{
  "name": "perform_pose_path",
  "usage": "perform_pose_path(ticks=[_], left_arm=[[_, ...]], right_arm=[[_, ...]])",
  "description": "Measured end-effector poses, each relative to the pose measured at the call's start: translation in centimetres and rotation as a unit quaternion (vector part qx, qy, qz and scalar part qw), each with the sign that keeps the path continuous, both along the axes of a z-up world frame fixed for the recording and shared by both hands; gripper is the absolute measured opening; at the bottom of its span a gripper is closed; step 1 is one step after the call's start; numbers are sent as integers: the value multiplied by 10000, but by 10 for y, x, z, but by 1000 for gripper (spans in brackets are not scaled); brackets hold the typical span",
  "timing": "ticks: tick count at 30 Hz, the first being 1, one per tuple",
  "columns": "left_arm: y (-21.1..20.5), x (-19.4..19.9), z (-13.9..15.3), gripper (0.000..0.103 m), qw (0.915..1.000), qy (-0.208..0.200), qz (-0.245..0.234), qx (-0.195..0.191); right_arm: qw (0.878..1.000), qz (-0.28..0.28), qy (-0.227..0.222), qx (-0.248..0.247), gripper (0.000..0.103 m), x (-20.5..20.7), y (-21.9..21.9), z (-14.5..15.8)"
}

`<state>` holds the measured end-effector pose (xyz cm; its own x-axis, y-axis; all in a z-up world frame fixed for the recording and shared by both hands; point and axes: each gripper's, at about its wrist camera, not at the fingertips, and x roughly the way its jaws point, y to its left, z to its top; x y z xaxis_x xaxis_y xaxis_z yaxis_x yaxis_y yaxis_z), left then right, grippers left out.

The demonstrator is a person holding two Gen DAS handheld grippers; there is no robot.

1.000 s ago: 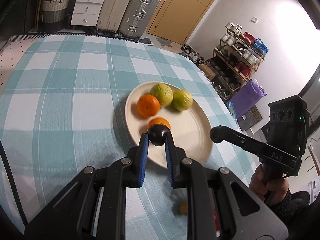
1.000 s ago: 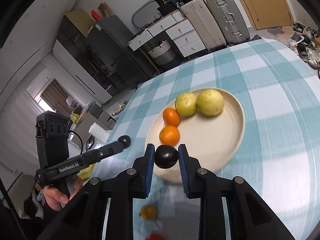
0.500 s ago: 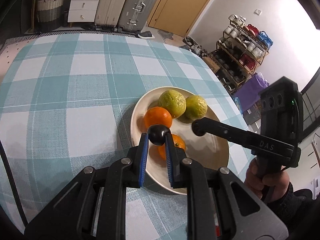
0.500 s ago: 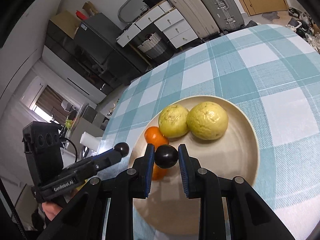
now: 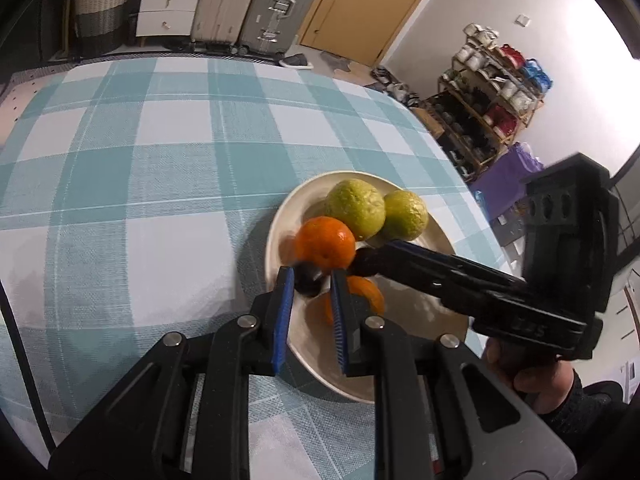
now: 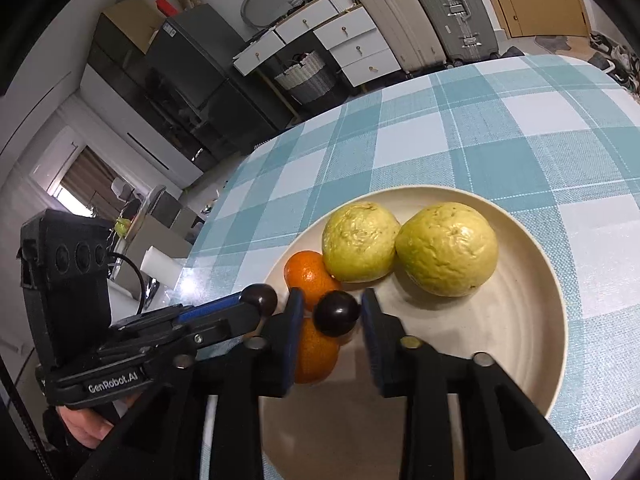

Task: Organize fruits
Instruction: 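Carry both dark plums onto the cream plate and open both tools, then withdraw both tools toward the remaining fruits on the cloth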

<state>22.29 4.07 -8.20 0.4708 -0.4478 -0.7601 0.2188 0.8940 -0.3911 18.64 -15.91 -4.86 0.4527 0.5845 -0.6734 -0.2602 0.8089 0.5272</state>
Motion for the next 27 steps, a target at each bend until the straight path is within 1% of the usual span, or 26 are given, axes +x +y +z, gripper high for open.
perform_pose_path(ticks=[1, 2, 5, 7, 8, 10, 11, 13, 15, 17, 21, 23, 26, 27], left_arm=[[1, 1, 0, 23, 10000, 40, 51, 47], [3, 1, 0, 27, 10000, 39, 87, 4], [8, -2, 4, 28, 9997, 17, 126, -210], [8, -5, 7, 30, 9997, -27, 152, -191], [8, -7, 8, 30, 9997, -33, 165, -171], [6, -13, 12, 30, 9997, -76, 191, -92], [5, -15, 14, 30, 9997, -102, 196, -59], [3, -23, 20, 32, 9995, -187, 234, 18], [2, -32, 26, 39, 9990, -248, 334, 136], [-1, -41, 31, 48, 9978, -342, 449, 352], [-6, -62, 47, 58, 9945, -638, 585, 594], [-8, -71, 54, 69, 9932, -726, 646, 646], [-12, -85, 64, 79, 9902, -895, 740, 770], [-13, -90, 67, 79, 9890, -947, 767, 836]], right_arm=[[10000, -19, -50, 6, 47, -1, -1, 1], [9999, -65, -96, 38, 51, -2, -3, 2], [9997, -165, -140, 136, 51, -5, -11, 8], [9994, -194, -191, 192, 52, -8, -16, 12], [9993, -213, -237, 194, 53, -11, -19, 15], [9991, -229, -328, 164, 59, -17, -24, 20], [9990, -230, -349, 167, 65, -20, -26, 21], [9988, -269, -349, 202, 67, -25, -31, 22], [9987, -321, -335, 206, 67, -32, -36, 24], [9985, -362, -372, 197, 67, -40, -40, 28], [9978, -359, -549, 55, 72, -56, -44, 40], [9972, -340, -673, 8, 73, -64, -45, 48], [9957, -384, -849, -16, 83, -78, -47, 58], [9950, -406, -911, -24, 86, -83, -48, 62]])
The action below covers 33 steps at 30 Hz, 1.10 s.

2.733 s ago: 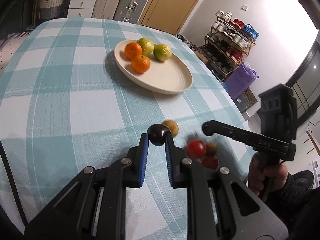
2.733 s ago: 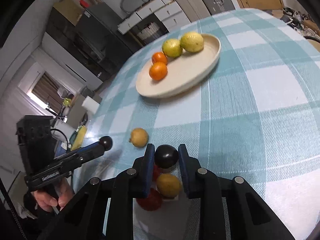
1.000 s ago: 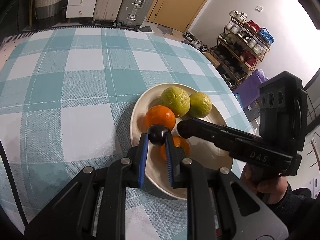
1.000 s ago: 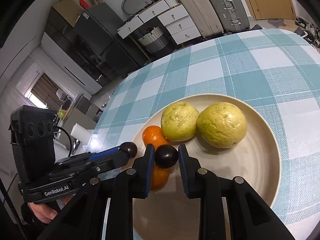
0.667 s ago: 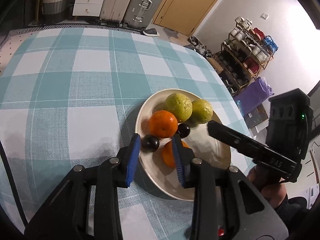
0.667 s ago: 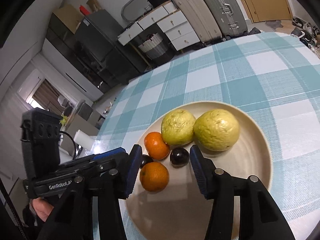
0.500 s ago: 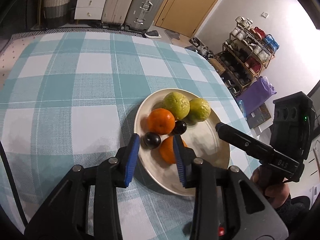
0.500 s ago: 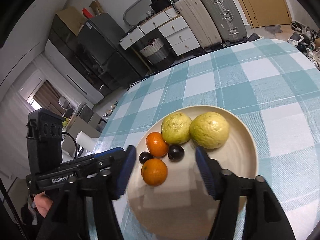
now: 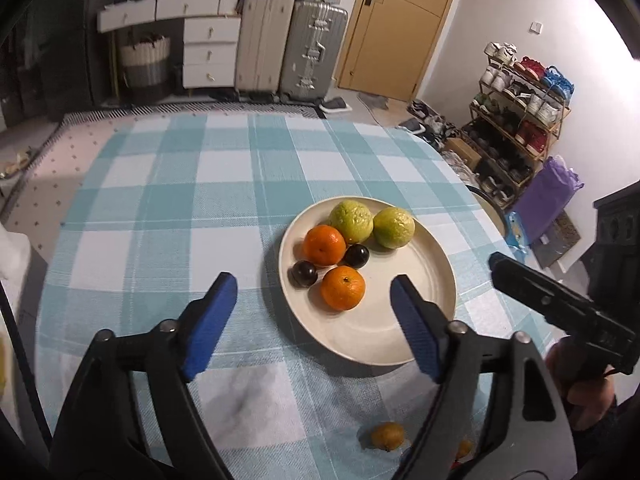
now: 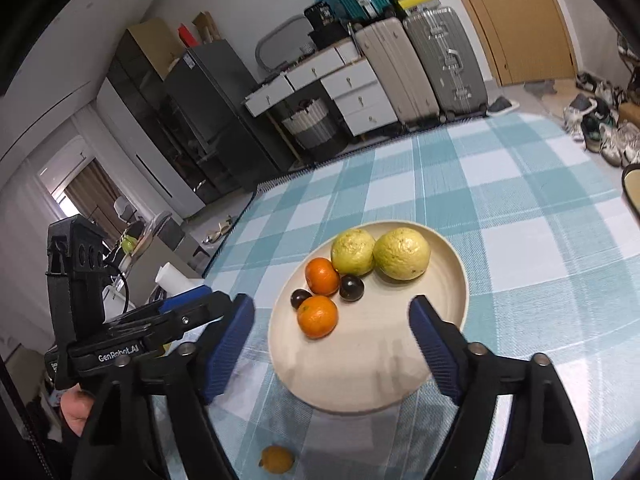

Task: Organize fruits
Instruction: 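Withdraw both tools toward the remaining fruits on the cloth, then grasp the small yellow-brown fruit with the right tool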

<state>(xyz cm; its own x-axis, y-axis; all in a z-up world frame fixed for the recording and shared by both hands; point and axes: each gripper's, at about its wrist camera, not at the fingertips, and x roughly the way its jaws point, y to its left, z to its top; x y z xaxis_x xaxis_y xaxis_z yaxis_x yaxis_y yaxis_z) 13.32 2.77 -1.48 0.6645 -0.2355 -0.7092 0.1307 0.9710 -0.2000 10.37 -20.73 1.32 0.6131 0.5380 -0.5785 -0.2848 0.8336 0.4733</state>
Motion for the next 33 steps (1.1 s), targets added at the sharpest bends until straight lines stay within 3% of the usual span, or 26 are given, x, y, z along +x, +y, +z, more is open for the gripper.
perform_pose_path(ticks=[6, 12, 23, 33], left_arm=[[-6, -24, 12, 85, 9995, -127, 136, 239], [-4, -53, 17, 100, 9980, -298, 434, 349], [-15, -96, -3, 102, 9984, -204, 361, 394], [-13, -122, -26, 102, 9997, 8, 209, -131]], right_arm=[[9998, -57, -193, -28, 93, -22, -4, 13], [9992, -111, -374, -65, 98, -45, -9, 20], [9971, -46, -709, -271, 103, -91, -15, 29], [9968, -25, -672, -438, 103, -124, -20, 23]])
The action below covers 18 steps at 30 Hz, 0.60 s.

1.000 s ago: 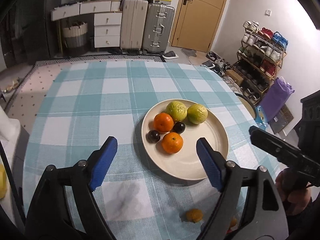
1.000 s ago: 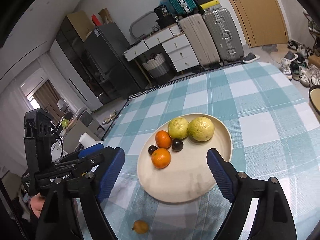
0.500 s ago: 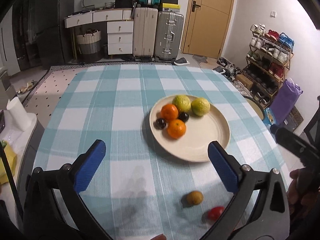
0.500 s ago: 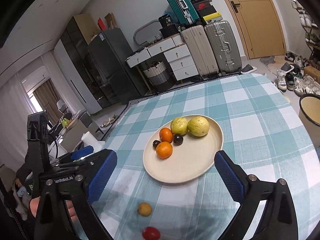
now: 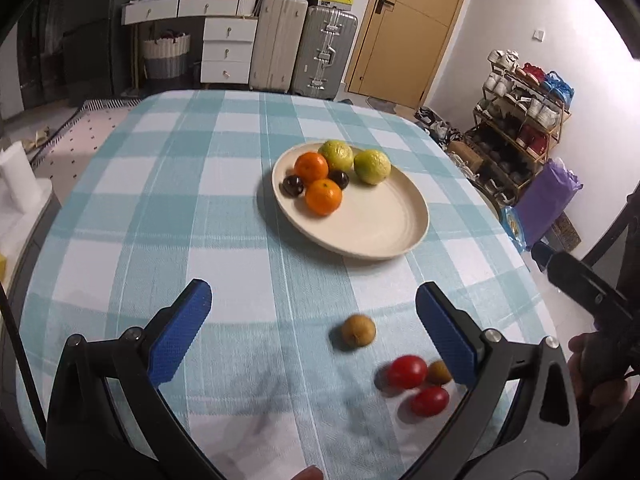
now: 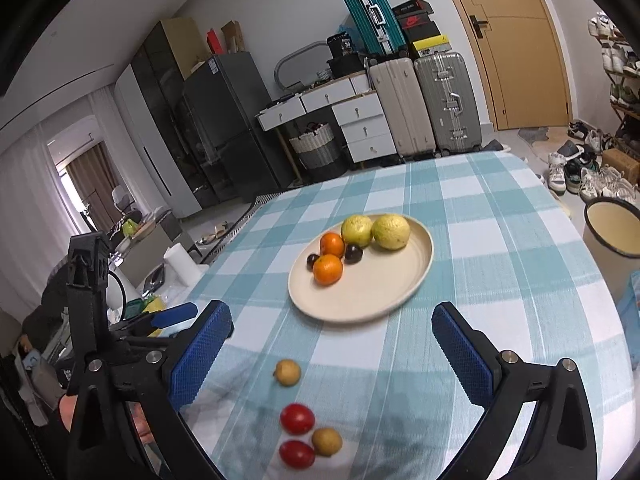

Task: Organize fruits
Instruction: 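Grasp the small yellow-brown fruit with the right tool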

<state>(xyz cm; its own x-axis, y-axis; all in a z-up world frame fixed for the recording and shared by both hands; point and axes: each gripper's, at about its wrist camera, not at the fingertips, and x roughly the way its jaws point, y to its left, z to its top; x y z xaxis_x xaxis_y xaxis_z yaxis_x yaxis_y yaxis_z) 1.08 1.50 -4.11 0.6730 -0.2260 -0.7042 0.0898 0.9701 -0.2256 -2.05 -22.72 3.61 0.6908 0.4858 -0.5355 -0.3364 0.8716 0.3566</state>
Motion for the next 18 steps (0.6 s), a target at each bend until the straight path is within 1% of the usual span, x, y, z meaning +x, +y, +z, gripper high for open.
perform_pose_path(ticks=[3, 7, 12, 18], left_arm=[[-2, -4, -7, 102, 9999, 102, -73, 79], [1, -11, -17, 102, 9998, 206, -61, 46], [2, -17, -26, 102, 9995, 296, -72, 19], [3, -25, -33, 102, 9996, 273, -81, -9]], right_arm=[[9999, 19, 86, -58, 103, -8, 0, -8], [9997, 41, 187, -132, 103, -19, 0, -23], [9987, 77, 483, -128, 103, -30, -1, -47], [9964, 93, 842, 80, 103, -35, -6, -70]])
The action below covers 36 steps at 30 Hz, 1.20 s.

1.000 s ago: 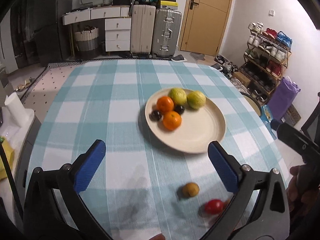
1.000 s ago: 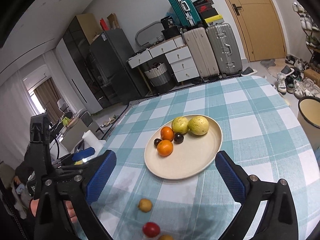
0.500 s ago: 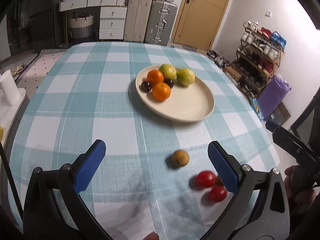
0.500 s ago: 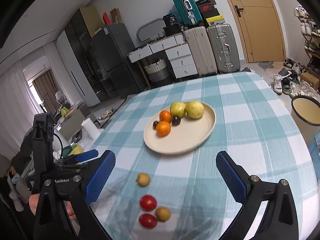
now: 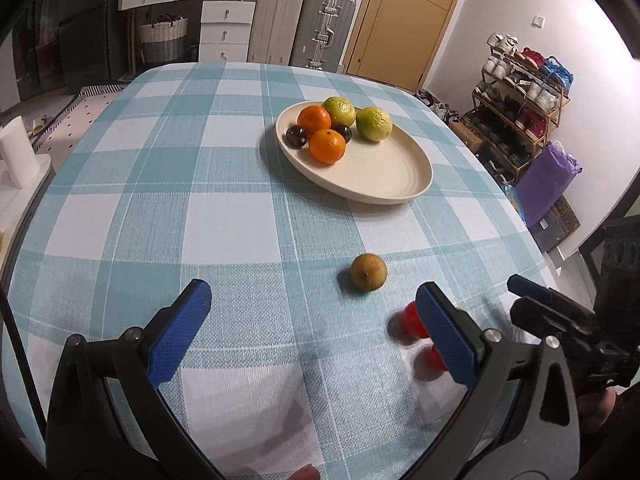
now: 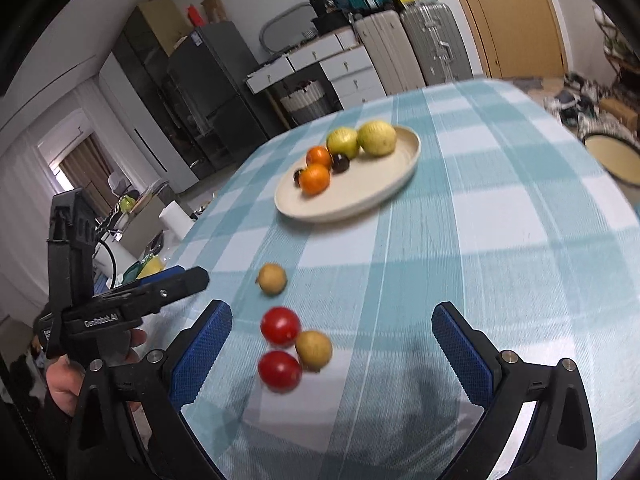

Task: Organize fruits
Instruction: 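Grasp the small yellow-brown fruit with the right tool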

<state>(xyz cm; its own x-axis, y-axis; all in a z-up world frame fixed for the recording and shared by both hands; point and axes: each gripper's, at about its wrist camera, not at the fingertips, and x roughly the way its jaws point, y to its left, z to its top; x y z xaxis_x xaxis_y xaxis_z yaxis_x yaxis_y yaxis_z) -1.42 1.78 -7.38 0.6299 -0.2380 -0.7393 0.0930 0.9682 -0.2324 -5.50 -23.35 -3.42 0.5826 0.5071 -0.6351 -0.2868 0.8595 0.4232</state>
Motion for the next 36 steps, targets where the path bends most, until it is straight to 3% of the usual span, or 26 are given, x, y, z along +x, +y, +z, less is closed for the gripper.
perform_pose_path(ticks=[8, 11, 16, 21, 28, 32, 36], left_arm=[[7, -5, -17, 102, 9997, 208, 110, -30], [8, -6, -20, 102, 9996, 243, 107, -31], [10, -6, -22, 102, 9995, 270, 115, -63], [10, -6, -25, 102, 9993, 319, 65, -155], [10, -6, -29, 102, 9990, 402, 69, -193], [10, -6, -30, 102, 9987, 449, 52, -239], [10, -7, -29, 101, 9988, 404, 28, -280]], right_arm=[[9999, 70, 98, -117, 101, -2, 8, -11], [9996, 156, 177, -123, 88, 0, 12, -16], [9993, 189, 293, -119, 80, 2, 16, -22], [9982, 345, 496, 20, 56, 5, 20, -28], [9976, 429, 529, 79, 40, 6, 23, -29], [9971, 487, 573, 91, 25, 6, 24, -30], [9969, 497, 596, 123, 25, 7, 23, -30]])
